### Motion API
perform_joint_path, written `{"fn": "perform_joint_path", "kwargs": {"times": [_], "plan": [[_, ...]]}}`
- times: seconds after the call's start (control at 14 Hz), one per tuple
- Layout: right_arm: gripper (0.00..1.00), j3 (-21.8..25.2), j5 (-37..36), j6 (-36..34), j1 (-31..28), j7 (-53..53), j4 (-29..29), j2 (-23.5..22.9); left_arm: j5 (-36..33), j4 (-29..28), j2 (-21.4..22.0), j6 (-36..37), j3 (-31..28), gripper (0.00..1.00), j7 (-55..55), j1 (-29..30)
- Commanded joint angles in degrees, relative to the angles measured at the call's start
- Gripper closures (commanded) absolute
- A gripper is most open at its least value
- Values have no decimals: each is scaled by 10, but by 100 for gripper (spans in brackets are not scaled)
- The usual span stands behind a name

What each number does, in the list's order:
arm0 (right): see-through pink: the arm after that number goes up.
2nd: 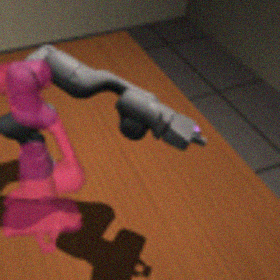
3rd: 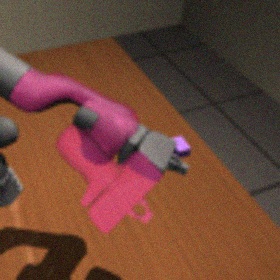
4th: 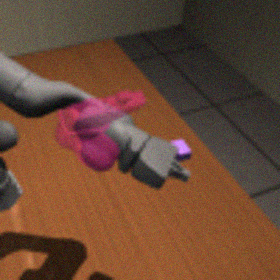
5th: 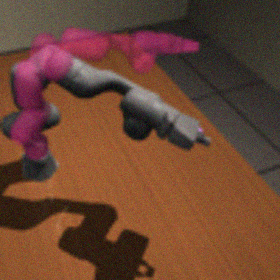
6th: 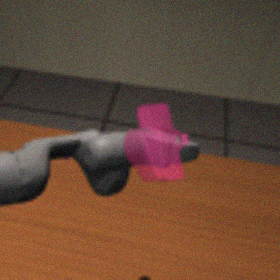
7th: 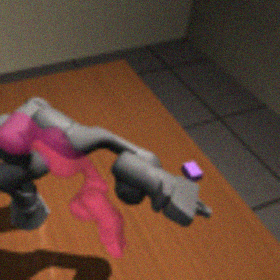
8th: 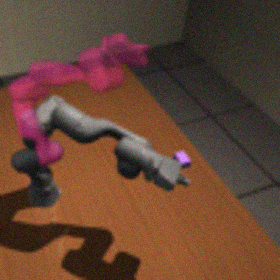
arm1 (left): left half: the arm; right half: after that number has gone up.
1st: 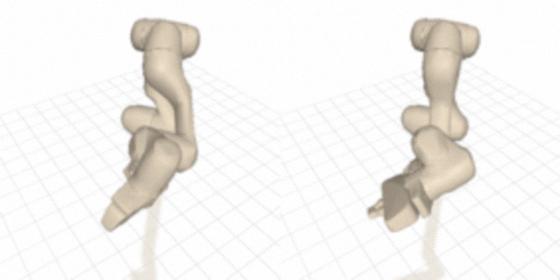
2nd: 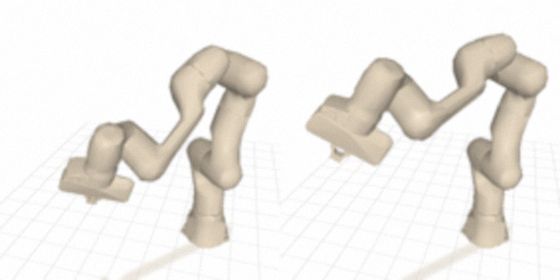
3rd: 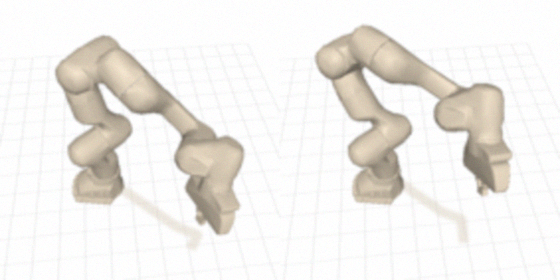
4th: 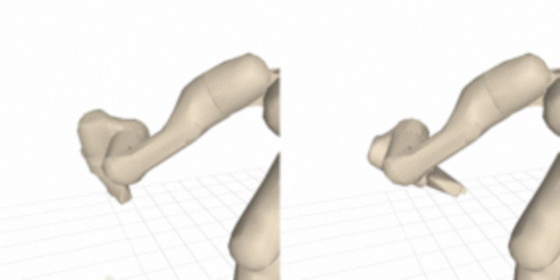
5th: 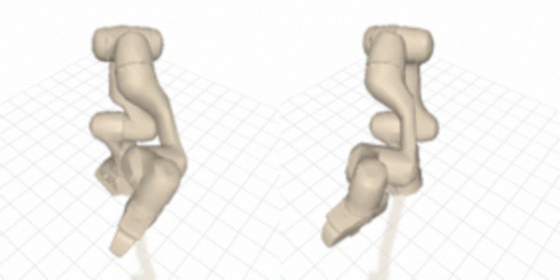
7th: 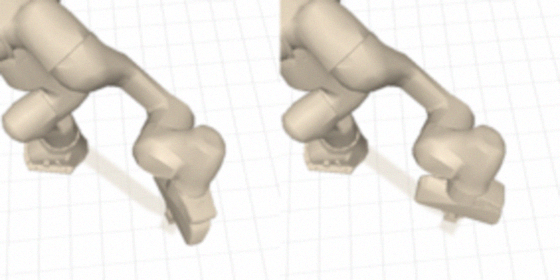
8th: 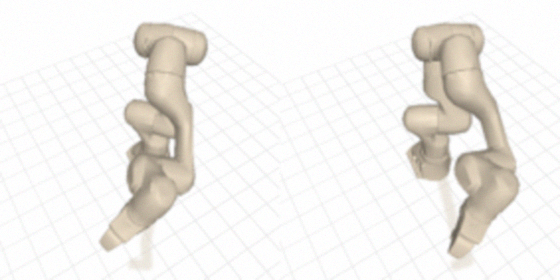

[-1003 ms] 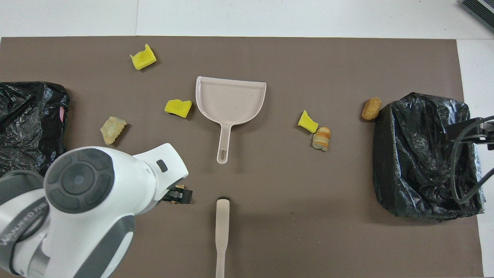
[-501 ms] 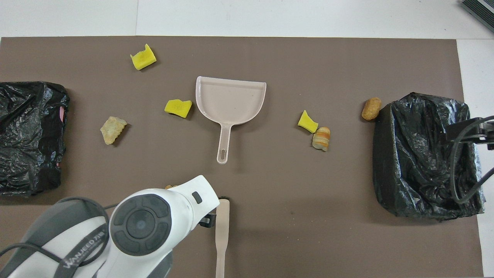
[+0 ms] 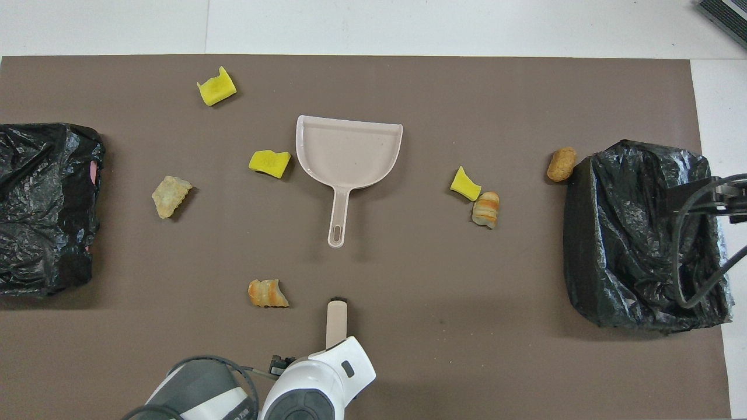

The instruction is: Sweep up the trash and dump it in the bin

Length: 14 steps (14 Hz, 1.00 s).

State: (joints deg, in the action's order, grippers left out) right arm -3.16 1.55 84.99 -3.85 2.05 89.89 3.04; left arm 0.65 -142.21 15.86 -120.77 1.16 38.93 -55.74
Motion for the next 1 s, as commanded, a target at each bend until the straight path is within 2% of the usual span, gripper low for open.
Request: {"fn": "perform_joint_path", "kwargs": {"times": [0.0,0.14,0.43,0.5,0.64,0.93], "plan": [[0,1,-1,19,-4,-32,33,20,3,-39,23,-21,-10,0,34,-39],[0,0,-1,19,0,-32,28,13,4,-67,23,-59,-10,0,84,-70],[0,-1,0,20,10,-31,8,-22,5,-75,31,-61,-9,2,106,-73],[0,-1,2,21,18,-31,0,-40,6,-82,36,-58,-8,6,105,-73],[0,-1,-1,39,36,-30,-10,-56,23,-90,41,-57,-8,12,108,-73],[0,-1,-10,105,79,-21,-9,-109,33,-90,42,-59,-9,14,110,-83]]}}
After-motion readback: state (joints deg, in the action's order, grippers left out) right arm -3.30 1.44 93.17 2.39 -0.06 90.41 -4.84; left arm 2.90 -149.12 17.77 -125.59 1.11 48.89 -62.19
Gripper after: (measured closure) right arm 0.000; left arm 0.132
